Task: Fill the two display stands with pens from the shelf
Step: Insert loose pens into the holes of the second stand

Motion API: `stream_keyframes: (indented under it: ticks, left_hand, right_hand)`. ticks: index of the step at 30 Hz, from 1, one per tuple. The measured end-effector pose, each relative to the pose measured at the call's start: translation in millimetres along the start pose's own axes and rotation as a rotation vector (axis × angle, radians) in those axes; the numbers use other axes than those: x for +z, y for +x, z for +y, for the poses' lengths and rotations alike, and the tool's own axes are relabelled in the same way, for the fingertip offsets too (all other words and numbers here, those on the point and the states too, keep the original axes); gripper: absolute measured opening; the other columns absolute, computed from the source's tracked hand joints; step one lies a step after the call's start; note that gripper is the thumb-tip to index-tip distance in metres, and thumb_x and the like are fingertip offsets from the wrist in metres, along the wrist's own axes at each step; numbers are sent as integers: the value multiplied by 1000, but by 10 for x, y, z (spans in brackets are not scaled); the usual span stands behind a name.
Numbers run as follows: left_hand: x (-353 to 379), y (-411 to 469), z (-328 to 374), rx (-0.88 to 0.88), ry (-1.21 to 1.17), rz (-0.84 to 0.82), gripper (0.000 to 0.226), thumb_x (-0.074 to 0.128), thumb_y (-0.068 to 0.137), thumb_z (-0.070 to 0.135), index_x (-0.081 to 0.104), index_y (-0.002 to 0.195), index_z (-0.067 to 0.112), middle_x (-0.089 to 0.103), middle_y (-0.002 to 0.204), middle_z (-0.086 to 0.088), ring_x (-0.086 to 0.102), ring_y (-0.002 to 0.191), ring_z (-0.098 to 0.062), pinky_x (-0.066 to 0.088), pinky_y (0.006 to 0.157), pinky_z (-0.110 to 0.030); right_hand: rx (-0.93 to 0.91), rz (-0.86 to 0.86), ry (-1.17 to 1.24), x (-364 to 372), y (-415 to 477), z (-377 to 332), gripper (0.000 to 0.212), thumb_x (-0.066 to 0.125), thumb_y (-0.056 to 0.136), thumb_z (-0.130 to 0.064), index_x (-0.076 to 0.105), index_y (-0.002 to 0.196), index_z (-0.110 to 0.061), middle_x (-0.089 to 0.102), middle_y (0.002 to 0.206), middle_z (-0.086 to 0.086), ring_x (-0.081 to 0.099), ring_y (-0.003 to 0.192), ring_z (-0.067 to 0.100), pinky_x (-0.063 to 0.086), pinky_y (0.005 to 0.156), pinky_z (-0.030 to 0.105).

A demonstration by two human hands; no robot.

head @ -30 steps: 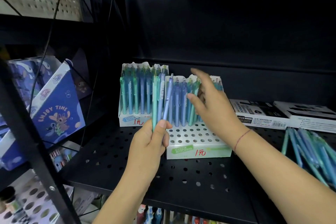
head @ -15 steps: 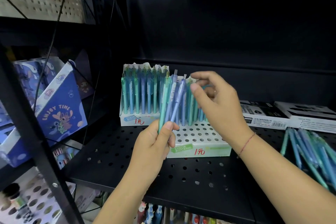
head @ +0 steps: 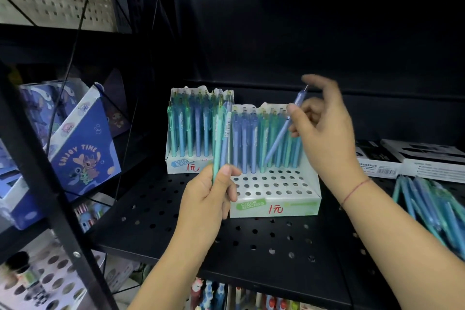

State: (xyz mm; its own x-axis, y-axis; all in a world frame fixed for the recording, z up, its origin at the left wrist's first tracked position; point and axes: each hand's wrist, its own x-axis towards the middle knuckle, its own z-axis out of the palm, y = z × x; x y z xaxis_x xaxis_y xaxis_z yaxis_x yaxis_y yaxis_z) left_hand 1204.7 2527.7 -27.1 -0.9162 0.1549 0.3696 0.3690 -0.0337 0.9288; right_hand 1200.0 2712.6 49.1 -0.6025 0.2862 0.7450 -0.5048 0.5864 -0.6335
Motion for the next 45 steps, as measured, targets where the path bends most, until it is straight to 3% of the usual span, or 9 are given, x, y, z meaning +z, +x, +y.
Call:
stream_keyframes:
  ticks: [5, 13, 19, 24, 27, 30, 34, 40, 45]
  left_hand:
    - [9, -5, 1, 4, 5, -3, 27, 42, 99, 30, 65, 89, 20, 55, 61, 3, 41, 45, -7, 47, 63, -14]
    - [11, -16, 17, -6, -3, -15, 28, 43, 99, 32, 66, 89, 19, 55, 59, 4, 41, 45, -7, 46, 62, -13]
    - [13, -17, 16, -11, 12, -43, 28, 43, 99, 33, 67, 90, 21, 57, 59, 5, 42, 45, -9, 48, 65, -12]
    - [22, -28, 41, -10, 15, -78, 27, 44, 98, 33, 69, 93, 25, 58, 59, 5, 43, 46, -9, 49, 67, -18]
    - [24, -29, 53, -6, 9, -103, 26, 45, 98, 32, 70, 94, 27, 58, 59, 4, 42, 45, -9, 49, 67, -16]
    - [31, -26, 62, -4, 5, -139, 25, 46, 97, 31, 71, 96, 26, 57, 58, 4, 42, 45, -10, 48, 68, -11]
    - [31, -23, 46, 7, 5, -164, 25, 47, 97, 31, 70, 92, 25, 58, 56, 4, 47, 49, -16, 49, 71, -9]
    - [6, -18, 12, -6, -23, -106, 29, 42, 98, 34, 69, 96, 25, 60, 61, 2, 45, 45, -11, 42, 58, -9]
    - [-3, -21, 26, -17, -22, -43, 34, 40, 99, 36, 67, 81, 26, 37, 52, 2, 33, 48, -14, 39, 60, -26]
  right_hand:
    - [-108, -79, -281, 62, -38, 52, 41, 60, 92, -18, 45, 131, -19, 55, 72, 0, 57, 66, 16, 51, 65, 37]
    - [-112, -136, -315, 82, -48, 81, 33, 63, 91, -18, 54, 123, -20, 54, 74, -4, 56, 69, 15, 52, 69, 40]
    - [-92, -90, -291, 87, -34, 109, 20, 68, 86, -18, 69, 106, -20, 59, 84, -9, 55, 73, 4, 48, 69, 17]
    - [-91, -74, -317, 100, -54, 100, 22, 66, 88, -21, 71, 110, -19, 52, 90, -5, 47, 72, 7, 37, 66, 3]
    - [-55, -97, -72, 85, -84, -29, 22, 63, 91, -22, 67, 113, -25, 55, 94, -5, 48, 68, 6, 41, 66, 9]
    - [89, -302, 309, 106, -119, -170, 22, 58, 93, -18, 64, 115, -20, 66, 87, -3, 57, 59, 8, 46, 54, 20]
    - [167, -438, 483, 163, -161, -214, 16, 56, 92, -7, 64, 105, -13, 65, 70, -3, 57, 54, 11, 47, 49, 21]
    - [175, -192, 464, 17, -15, -137, 15, 51, 96, -8, 65, 98, -13, 66, 80, 7, 57, 60, 11, 50, 56, 20]
    - [-6, -43, -90, -138, 79, 44, 13, 55, 95, -17, 62, 105, -22, 66, 82, 1, 61, 65, 12, 53, 64, 26]
